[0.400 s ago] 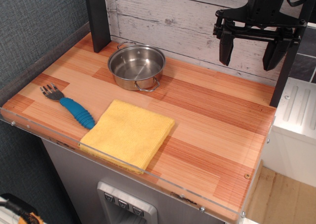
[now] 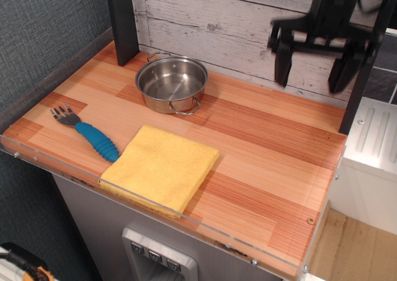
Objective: Pick up the blue fork and place it on the far right back edge of the table
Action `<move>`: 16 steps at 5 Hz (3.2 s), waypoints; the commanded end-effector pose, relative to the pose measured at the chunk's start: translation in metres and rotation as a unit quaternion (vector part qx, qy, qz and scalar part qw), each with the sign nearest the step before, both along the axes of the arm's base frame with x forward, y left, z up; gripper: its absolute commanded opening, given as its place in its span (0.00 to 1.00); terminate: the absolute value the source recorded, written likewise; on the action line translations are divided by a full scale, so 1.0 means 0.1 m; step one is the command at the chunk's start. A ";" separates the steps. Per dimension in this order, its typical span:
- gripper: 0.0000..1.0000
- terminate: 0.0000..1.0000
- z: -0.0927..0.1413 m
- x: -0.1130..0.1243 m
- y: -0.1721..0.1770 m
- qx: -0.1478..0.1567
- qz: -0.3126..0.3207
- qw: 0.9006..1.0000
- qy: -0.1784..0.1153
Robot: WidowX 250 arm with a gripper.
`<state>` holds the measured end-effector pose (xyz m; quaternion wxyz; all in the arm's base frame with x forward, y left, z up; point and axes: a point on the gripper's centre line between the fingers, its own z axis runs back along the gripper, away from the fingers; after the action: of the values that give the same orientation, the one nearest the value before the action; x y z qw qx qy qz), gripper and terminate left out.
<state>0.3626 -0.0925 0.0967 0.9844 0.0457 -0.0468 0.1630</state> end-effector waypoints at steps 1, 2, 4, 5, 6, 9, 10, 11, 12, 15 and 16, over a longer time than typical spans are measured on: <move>1.00 0.00 0.13 -0.18 0.61 0.025 0.029 0.999 0.005; 1.00 0.00 0.22 -0.42 1.06 0.023 0.073 0.997 0.012; 1.00 0.00 0.19 -0.95 1.79 0.031 0.231 0.972 0.015; 1.00 0.00 0.06 -1.15 2.02 0.014 0.328 0.944 -0.015; 1.00 0.00 -0.12 -1.16 2.15 0.014 0.370 0.928 -0.042; 1.00 0.00 -0.49 -1.08 2.33 0.031 0.421 0.902 -0.086; 1.00 0.00 -0.62 -1.06 2.34 0.015 0.419 0.905 -0.076; 1.00 0.00 -0.71 -1.08 2.35 0.003 0.422 0.903 -0.078; 1.00 0.00 -0.77 -1.07 2.34 -0.001 0.422 0.904 -0.072; 0.00 0.00 -0.77 -1.11 2.35 -0.015 0.428 0.901 -0.064; 0.00 0.00 -0.66 -1.15 2.37 -0.010 0.418 0.906 -0.061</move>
<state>0.2508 0.1496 0.0159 0.8272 0.0439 -0.0498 0.5580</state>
